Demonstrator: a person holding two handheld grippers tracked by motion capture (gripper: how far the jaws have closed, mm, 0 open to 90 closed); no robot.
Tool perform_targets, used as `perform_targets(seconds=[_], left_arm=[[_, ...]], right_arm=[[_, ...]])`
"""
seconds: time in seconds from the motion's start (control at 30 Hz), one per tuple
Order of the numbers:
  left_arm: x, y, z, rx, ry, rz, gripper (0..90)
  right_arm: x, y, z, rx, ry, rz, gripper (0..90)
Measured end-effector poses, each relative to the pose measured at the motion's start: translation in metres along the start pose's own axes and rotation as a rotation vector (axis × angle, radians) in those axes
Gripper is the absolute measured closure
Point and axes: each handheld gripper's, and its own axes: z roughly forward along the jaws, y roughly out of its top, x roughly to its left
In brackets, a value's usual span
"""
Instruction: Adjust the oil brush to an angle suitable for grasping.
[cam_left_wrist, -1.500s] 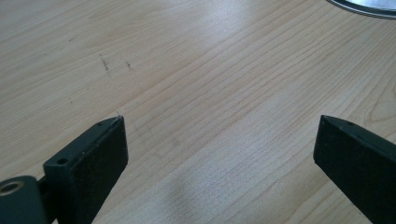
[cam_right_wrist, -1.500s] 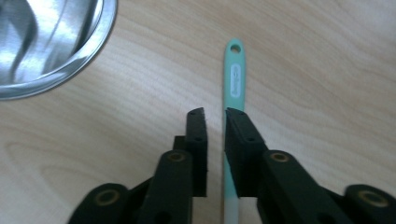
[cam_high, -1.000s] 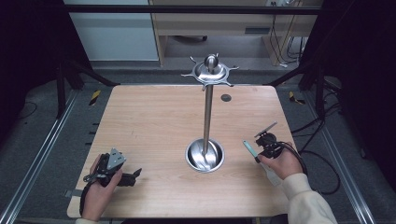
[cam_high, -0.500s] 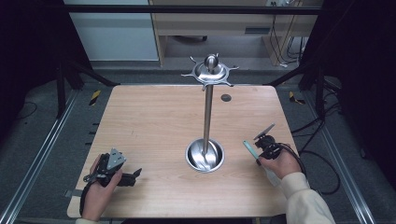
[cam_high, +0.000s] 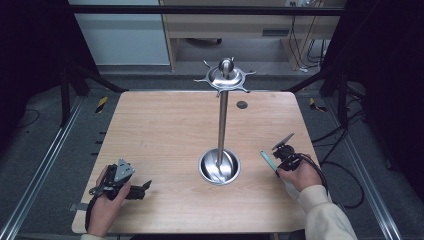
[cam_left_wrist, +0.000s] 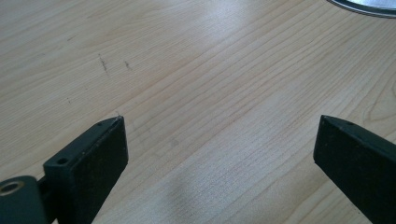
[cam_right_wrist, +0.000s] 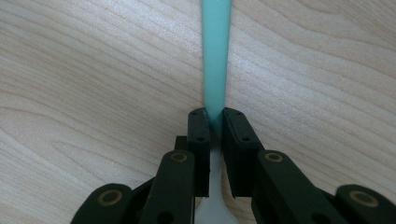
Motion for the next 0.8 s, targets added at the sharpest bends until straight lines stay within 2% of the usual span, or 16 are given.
perform_targets(seconds=[0.2, 0.23, 0.3, 0.37, 0.4, 0.47, 0.53, 0.57, 0.63, 0.7, 0.73, 0.8], left_arm=[[0.0, 0.0, 0.0, 0.0, 0.001, 0.001, 2.7], [0.0, 0.0, 0.0, 0.001, 0.003, 0.001, 2.7], [0.001, 0.0, 0.0, 0.001, 0.002, 0.001, 2.7], [0.0, 0.0, 0.0, 0.001, 0.002, 0.002, 2.7], [0.0, 0.0, 0.0, 0.001, 0.002, 0.002, 2.7], [0.0, 0.0, 0.0, 0.003, 0.002, 0.003, 2.7], [0.0, 0.0, 0.0, 0.002, 0.002, 0.003, 2.7], [0.0, 0.0, 0.0, 0.001, 0.002, 0.001, 2.7], [0.0, 0.0, 0.0, 0.001, 0.002, 0.001, 2.7], [0.0, 0.0, -0.001, 0.002, 0.002, 0.001, 2.7], [0.001, 0.0, -0.001, 0.002, 0.004, 0.003, 2.7], [0.0, 0.0, -0.001, 0.001, 0.005, 0.002, 2.7]], right_arm=[[-0.003, -0.002, -0.003, -0.023, 0.014, 0.01, 82.3], [-0.005, -0.004, -0.009, -0.044, 0.018, 0.018, 82.3], [-0.006, -0.004, -0.013, -0.054, 0.018, 0.025, 82.3], [-0.011, -0.007, -0.027, -0.1, 0.027, 0.04, 82.3], [-0.011, -0.007, -0.027, -0.1, 0.027, 0.04, 82.3], [-0.015, -0.011, -0.043, -0.154, 0.037, 0.051, 82.3], [-0.016, -0.012, -0.048, -0.171, 0.041, 0.058, 82.3], [-0.019, -0.015, -0.06, -0.217, 0.047, 0.062, 82.3], [-0.019, -0.016, -0.065, -0.228, 0.048, 0.067, 82.3], [-0.02, -0.018, -0.076, -0.272, 0.053, 0.063, 82.4], [-0.021, -0.021, -0.087, -0.338, 0.063, 0.048, 82.3], [-0.02, -0.024, -0.097, -0.377, 0.063, 0.039, 82.3]])
